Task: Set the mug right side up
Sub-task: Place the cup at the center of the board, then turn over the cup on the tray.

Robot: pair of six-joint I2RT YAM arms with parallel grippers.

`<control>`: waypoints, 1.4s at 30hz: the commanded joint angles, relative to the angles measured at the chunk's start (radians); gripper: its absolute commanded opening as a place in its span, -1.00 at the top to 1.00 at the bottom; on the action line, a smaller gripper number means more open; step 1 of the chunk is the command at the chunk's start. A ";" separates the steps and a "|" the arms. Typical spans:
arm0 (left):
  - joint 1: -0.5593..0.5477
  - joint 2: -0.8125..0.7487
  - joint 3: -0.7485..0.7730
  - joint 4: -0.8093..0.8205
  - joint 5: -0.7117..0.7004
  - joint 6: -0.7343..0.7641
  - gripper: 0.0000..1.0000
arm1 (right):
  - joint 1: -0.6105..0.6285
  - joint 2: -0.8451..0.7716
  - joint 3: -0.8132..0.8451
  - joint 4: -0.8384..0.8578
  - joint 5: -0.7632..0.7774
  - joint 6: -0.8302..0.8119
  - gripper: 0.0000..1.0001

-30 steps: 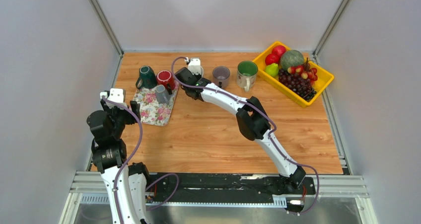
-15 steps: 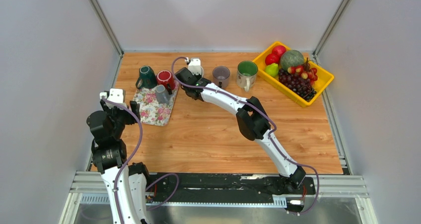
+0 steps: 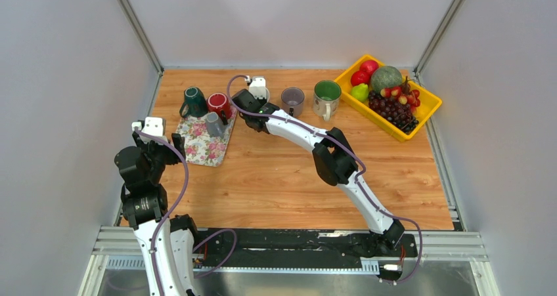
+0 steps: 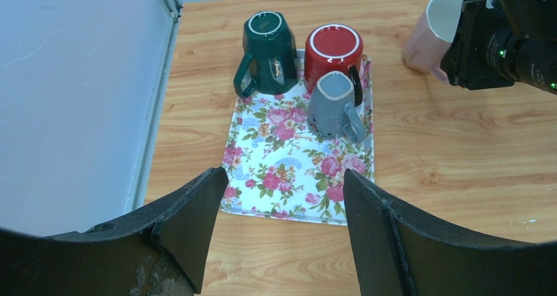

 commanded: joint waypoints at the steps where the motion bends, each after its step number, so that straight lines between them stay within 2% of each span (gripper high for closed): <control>1: 0.011 -0.008 -0.005 0.036 0.004 -0.017 -0.52 | 0.001 -0.046 0.030 0.060 0.022 0.020 0.55; 21: 0.011 -0.007 -0.004 0.036 0.004 -0.019 -0.52 | 0.001 -0.048 0.030 0.060 0.020 0.022 0.37; 30: 0.013 -0.010 -0.003 0.036 0.002 -0.021 -0.52 | 0.001 -0.047 0.038 0.061 0.020 0.019 0.37; 32: 0.014 -0.010 -0.003 0.035 0.002 -0.020 -0.52 | 0.001 -0.043 0.042 0.060 0.021 0.017 0.40; 36: 0.014 -0.012 -0.002 0.035 0.002 -0.021 -0.53 | 0.001 -0.041 0.045 0.061 0.026 0.017 0.61; 42: 0.016 -0.012 -0.002 0.035 0.005 -0.022 -0.52 | 0.003 -0.044 0.046 0.059 0.031 0.018 0.65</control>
